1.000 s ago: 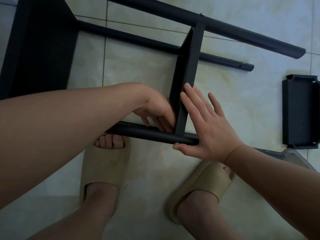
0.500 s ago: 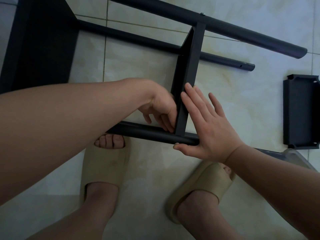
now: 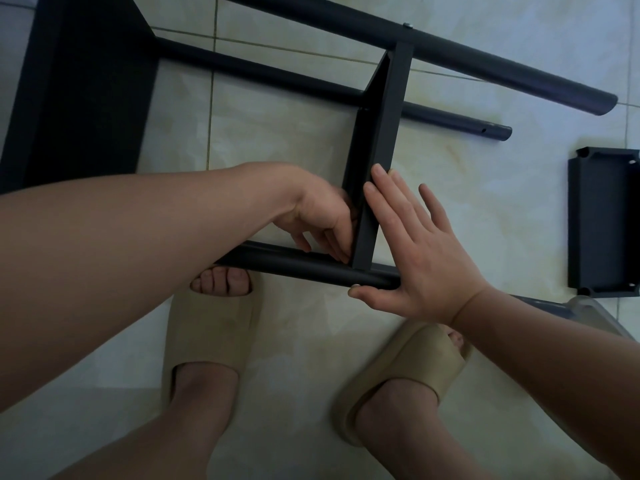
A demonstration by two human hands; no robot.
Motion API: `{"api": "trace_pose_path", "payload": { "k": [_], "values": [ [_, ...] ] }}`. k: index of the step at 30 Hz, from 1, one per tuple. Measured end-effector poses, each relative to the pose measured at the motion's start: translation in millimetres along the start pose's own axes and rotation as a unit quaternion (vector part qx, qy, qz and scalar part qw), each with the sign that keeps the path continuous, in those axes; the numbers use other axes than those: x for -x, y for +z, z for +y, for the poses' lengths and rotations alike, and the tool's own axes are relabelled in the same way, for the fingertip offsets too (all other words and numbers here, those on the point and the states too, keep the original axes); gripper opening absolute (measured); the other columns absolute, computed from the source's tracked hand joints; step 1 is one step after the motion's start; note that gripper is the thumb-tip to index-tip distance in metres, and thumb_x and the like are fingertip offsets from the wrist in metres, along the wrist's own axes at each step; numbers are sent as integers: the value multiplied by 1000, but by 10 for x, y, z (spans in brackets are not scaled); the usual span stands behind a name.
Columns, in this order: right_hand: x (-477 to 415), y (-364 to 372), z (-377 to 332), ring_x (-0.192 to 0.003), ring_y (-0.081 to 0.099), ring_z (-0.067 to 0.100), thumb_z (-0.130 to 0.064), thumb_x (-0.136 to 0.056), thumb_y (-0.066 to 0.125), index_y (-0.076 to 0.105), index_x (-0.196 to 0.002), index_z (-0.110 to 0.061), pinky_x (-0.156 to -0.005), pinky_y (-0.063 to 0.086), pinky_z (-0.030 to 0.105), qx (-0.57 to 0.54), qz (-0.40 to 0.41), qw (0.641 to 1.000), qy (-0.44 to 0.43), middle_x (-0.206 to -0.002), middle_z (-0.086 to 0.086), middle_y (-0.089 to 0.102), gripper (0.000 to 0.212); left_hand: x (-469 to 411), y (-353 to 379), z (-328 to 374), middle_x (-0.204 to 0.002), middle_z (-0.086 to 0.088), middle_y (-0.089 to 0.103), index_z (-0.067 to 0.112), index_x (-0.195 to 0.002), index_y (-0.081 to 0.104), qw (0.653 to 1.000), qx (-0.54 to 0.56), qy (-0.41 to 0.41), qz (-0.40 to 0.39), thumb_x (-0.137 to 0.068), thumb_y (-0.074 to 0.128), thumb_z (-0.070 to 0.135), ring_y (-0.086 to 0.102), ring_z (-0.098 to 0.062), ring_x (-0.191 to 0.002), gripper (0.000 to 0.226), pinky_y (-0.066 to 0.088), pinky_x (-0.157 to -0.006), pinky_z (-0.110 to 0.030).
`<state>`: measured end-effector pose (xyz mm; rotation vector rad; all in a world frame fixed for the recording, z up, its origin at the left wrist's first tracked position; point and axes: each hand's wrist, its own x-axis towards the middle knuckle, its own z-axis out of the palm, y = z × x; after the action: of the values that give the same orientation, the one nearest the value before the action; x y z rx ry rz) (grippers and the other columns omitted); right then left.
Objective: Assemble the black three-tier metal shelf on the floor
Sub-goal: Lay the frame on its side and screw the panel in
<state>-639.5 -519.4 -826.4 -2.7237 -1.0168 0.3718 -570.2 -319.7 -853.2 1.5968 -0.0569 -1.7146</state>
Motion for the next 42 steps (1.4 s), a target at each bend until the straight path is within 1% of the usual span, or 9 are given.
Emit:
{"api": "trace_pose_path", "payload": {
  "k": [7, 9, 12, 15, 19, 27, 35, 40, 42],
  "values": [
    [-1, -7, -4, -157, 6, 27, -77, -84, 51, 17, -161, -5, -122, 17, 61, 0, -1, 1000, 1, -170, 12, 9, 111, -13, 29, -60, -111, -2, 76, 14, -120, 65, 999, 22, 24, 14, -88, 69, 7, 71, -11, -103, 33, 42, -110, -50],
    [0, -11, -5, -157, 6, 27, -77, -84, 50, 17, -161, -4, -122, 17, 60, 2, -1, 1000, 0, -170, 12, 9, 111, -10, 15, -59, -111, 0, 76, 17, -118, 66, 1000, 20, 13, 0, -89, 68, 10, 70, -11, -106, 30, 40, -111, -52],
    [-3, -14, -7, -157, 6, 27, -77, -84, 50, 17, -161, -4, -122, 17, 60, 2, -2, 1000, 1, -170, 12, 8, 111, 7, -15, -27, -106, 8, 77, 26, -108, 70, 999, -15, -22, -32, -92, 66, 21, 68, -10, -110, 18, 36, -112, -54],
    [-3, -14, -4, -158, 5, 27, -78, -84, 49, 16, -161, -4, -123, 16, 60, 2, -3, 1000, 1, -170, 12, 8, 111, 21, -36, -9, -103, 14, 77, 29, -106, 73, 997, -47, -45, -41, -91, 66, 31, 65, -9, -114, 17, 31, -113, -55],
    [-4, -8, -2, -158, 6, 26, -78, -84, 49, 17, -161, -5, -122, 16, 60, 3, 0, 1000, 1, -170, 12, 8, 111, 28, -59, 17, -102, 14, 77, 28, -102, 73, 996, -62, -45, -37, -88, 69, 29, 62, -10, -117, 15, 25, -115, -58],
    [-4, 4, 8, -158, 6, 26, -78, -84, 49, 16, -161, -5, -123, 16, 60, 1, 4, 1000, -2, -170, 11, 8, 111, 12, -51, 98, -101, 12, 77, 26, -102, 75, 993, -93, -68, -35, -88, 69, 27, 64, -12, -115, 15, 27, -115, -58],
    [-3, -8, 0, -158, 6, 27, -77, -84, 50, 17, -161, -5, -122, 17, 60, -4, 3, 1000, 0, -170, 11, 9, 111, 17, -71, 95, -105, 10, 77, 26, -107, 73, 995, -77, -44, -34, -88, 70, 21, 65, -12, -114, 20, 29, -116, -55],
    [-5, -8, -3, -158, 6, 26, -77, -83, 51, 16, -161, -5, -122, 17, 60, -4, 1, 1000, 1, -170, 11, 8, 111, 19, -98, 64, -107, 14, 76, 29, -97, 76, 990, -112, -73, -36, -89, 67, 35, 61, -10, -119, 14, 29, -115, -54],
    [-4, -9, -1, -157, 6, 27, -77, -83, 51, 17, -161, -5, -122, 18, 61, -4, 3, 1000, 0, -170, 11, 9, 111, 5, -83, 45, -109, 12, 75, 28, -99, 76, 990, -110, -76, -40, -90, 65, 34, 62, -11, -118, 15, 29, -115, -54]
  ]
}}
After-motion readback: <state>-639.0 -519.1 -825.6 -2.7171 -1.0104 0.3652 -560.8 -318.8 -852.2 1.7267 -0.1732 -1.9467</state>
